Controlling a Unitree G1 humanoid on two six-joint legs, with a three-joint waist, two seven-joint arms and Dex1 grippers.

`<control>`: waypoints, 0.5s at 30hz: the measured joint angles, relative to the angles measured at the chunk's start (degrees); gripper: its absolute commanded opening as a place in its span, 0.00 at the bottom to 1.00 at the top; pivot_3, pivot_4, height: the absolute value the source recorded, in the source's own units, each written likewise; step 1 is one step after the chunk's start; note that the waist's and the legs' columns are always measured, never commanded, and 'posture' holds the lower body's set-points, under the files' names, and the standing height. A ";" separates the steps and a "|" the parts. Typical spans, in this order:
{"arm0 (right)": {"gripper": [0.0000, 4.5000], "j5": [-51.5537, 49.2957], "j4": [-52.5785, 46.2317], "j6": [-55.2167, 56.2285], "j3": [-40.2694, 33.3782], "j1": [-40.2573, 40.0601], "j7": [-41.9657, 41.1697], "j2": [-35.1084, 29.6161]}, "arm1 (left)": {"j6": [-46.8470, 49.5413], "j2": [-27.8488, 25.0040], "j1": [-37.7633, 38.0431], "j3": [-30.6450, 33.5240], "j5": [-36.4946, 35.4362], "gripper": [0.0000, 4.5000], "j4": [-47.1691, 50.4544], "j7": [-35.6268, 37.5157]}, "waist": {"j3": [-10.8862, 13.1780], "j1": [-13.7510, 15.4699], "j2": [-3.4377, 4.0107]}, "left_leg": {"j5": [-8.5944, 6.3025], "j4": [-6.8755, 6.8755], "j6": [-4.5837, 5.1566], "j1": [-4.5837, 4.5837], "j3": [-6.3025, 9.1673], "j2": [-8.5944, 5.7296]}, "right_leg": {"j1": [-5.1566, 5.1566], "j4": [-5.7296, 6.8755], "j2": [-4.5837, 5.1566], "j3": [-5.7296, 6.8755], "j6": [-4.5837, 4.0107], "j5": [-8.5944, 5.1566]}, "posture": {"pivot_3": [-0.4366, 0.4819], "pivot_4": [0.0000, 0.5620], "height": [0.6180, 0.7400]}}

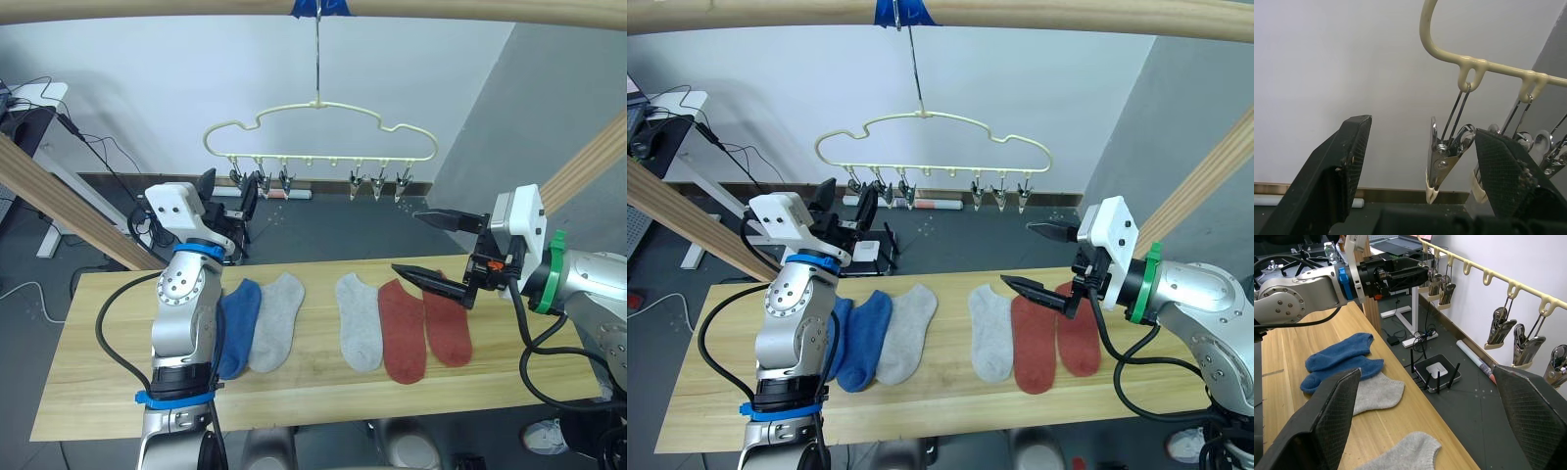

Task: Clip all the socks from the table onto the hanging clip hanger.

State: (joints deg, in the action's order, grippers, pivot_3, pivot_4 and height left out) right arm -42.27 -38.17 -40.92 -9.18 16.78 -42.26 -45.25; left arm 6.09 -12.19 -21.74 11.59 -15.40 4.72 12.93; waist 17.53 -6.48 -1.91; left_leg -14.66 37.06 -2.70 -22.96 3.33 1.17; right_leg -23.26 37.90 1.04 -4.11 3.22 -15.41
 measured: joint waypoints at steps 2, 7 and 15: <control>1.00 0.01 0.00 0.00 0.10 0.00 -0.07 0.00 | 0.00 0.01 -0.23 0.01 -0.01 0.49 0.03 -0.09 | 0.00 0.00 0.00 | 0.00 0.00 0.00 0.00 0.00 0.00 | 0.00 0.00 0.00 0.00 0.00 0.00 | 0.21 0.59 1.00; 1.00 0.02 0.00 0.01 0.29 0.01 -0.12 0.00 | -0.02 0.02 -0.44 -0.03 -0.08 0.19 0.80 -0.27 | 0.01 0.00 -0.01 | 0.00 -0.01 0.00 0.00 0.00 0.00 | 0.00 -0.01 0.00 0.00 0.00 0.00 | 0.22 0.59 1.00; 1.00 0.57 -0.07 0.12 0.76 -2.53 -0.24 -0.31 | -0.03 -0.55 -0.19 -0.14 0.42 0.02 3.38 -0.72 | 0.05 0.03 -0.05 | 0.00 -0.03 0.00 -0.01 0.00 0.01 | 0.00 -0.06 0.00 0.00 0.01 0.00 | 0.22 0.60 1.00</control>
State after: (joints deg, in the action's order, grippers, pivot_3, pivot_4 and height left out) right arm -41.70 -38.25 -40.79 -8.43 14.25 -42.50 -45.56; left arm 6.06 -12.74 -21.93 11.45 -14.98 8.11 12.21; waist 17.58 -6.45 -1.96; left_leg -14.66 37.03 -2.71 -22.98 3.33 1.17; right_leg -23.26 37.84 1.04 -4.10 3.23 -15.41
